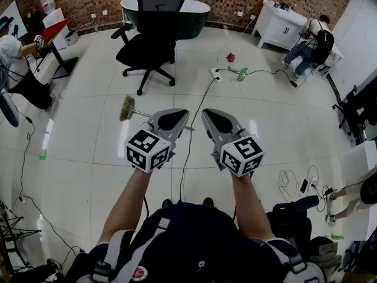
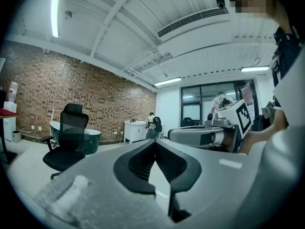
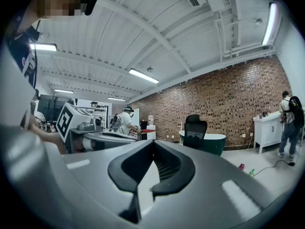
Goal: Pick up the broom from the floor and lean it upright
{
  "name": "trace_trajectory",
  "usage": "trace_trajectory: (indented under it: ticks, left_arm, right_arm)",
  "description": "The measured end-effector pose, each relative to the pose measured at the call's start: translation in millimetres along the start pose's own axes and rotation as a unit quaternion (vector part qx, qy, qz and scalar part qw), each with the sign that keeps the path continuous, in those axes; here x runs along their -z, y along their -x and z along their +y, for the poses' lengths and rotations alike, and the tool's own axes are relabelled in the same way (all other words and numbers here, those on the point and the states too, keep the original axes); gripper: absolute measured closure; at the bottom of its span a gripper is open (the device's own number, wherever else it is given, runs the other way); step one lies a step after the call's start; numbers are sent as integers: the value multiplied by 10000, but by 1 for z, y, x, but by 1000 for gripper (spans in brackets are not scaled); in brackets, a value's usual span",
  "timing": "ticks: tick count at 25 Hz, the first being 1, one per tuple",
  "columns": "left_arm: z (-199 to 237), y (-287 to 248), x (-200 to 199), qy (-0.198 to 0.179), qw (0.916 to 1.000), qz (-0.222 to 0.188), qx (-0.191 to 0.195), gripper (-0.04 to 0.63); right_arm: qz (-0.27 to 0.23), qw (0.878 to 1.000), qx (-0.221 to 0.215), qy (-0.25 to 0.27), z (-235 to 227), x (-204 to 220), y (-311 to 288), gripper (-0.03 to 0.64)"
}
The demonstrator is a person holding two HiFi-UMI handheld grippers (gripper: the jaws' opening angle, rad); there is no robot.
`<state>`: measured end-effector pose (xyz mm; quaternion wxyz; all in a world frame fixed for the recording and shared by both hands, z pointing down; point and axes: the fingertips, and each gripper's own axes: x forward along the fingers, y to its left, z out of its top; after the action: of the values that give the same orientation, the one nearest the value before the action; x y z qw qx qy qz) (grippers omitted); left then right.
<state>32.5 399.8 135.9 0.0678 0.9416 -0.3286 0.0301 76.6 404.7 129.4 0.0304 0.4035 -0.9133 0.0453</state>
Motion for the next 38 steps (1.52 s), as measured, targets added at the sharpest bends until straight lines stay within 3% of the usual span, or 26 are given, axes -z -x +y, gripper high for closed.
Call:
trace_trajectory:
  ticks: [8,17,25,38]
  left_arm:
    - [25,26,10,-107,9994,139,281,594]
    - [51,1,29,-41,9980,317,537,594]
    - [91,-70,38,-102,9977,522,416,594]
    - [159,-217,87,-221,9907,1332,156,594]
  right_arm:
    - [102,9995,299,-12,24,10,-22,614]
    - [308,9978,591,-41,-3,26,-38,614]
    - [264,9982,500,-215,-80,37,-71,614]
    - [442,9965,303,-638,-238,78,-123,614]
